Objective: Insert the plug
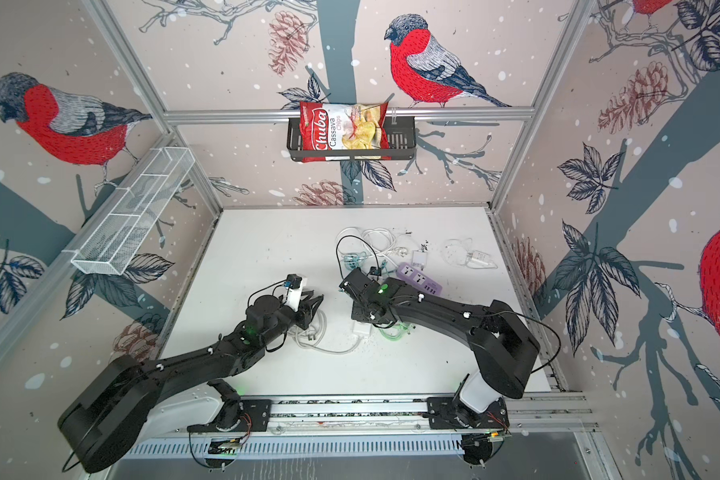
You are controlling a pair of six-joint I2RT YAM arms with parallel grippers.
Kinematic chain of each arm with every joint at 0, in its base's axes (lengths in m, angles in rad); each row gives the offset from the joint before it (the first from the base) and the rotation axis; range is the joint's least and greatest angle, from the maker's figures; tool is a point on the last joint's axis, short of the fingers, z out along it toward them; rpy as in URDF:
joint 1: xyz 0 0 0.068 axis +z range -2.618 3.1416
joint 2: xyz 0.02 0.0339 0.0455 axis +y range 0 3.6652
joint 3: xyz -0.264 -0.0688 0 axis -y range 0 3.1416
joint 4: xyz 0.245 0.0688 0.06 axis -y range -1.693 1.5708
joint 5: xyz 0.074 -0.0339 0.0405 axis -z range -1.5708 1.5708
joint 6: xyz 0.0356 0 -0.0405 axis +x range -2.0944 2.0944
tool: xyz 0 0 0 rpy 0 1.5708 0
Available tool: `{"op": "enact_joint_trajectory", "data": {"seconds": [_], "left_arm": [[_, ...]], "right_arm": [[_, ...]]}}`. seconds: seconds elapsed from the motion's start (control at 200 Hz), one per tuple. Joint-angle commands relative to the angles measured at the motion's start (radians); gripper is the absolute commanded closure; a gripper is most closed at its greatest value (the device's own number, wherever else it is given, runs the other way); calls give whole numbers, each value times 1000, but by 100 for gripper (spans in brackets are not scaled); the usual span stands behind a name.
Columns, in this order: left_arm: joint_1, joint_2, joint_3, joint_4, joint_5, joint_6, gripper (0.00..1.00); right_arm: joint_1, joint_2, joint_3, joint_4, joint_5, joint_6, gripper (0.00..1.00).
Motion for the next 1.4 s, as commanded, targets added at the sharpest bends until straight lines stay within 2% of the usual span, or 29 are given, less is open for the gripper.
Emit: {"op": "enact_joint_trajectory", "data": {"seconds": [0.0, 0.63, 1.146, 1.396], "left_arm": [[0, -4, 4, 28, -9, 18, 60], [-1, 1, 1, 36, 0, 41, 60], [-1, -3, -2, 40, 6, 45, 60], [-2, 5, -2, 45, 12, 48, 60]], "right_arm": [[-4, 21, 30, -49, 52, 9, 94], [-28, 76, 42, -14, 30, -36, 95], [-9, 109, 61, -48, 29, -18, 96], [-1, 79, 68, -73, 54, 3, 96]]}}
